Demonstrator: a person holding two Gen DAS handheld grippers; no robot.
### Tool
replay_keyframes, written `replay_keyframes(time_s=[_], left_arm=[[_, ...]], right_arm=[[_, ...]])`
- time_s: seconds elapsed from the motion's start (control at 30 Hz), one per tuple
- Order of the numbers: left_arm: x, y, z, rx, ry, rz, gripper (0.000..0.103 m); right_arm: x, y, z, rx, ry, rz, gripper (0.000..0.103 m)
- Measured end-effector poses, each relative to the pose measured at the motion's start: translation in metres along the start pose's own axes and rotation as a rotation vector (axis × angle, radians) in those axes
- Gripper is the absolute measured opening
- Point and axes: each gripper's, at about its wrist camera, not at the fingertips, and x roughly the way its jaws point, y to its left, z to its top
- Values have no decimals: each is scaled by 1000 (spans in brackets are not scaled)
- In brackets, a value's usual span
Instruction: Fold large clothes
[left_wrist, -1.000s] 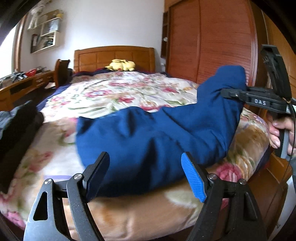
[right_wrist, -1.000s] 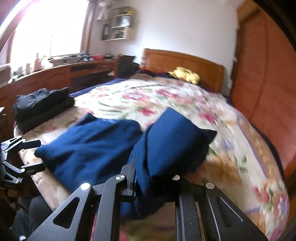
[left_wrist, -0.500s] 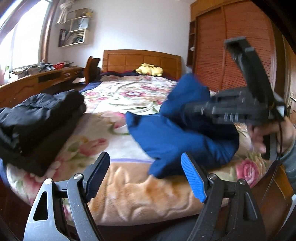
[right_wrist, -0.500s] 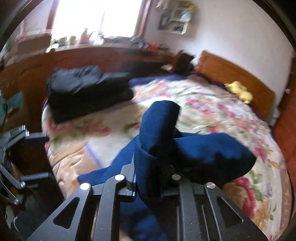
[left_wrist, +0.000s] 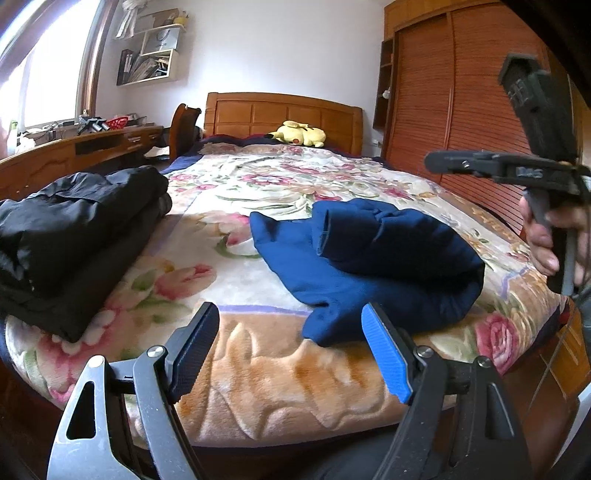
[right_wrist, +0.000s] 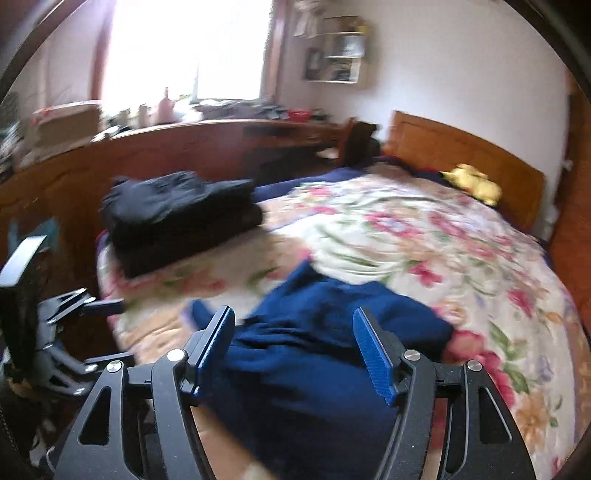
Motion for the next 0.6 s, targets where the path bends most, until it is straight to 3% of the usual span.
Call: replay_keyframes(time_s=[0.13, 0.4, 0.6], left_arm=[[3, -3, -2, 2, 6, -4, 80], [3, 1, -7, -3, 22, 12, 80], [7, 2, -9, -9, 36, 12, 80]], right_arm=[[38, -12, -22, 28, 94, -60, 68], [113, 16, -54, -8, 235, 49, 63], [96, -16, -51, 42, 211, 114, 63]])
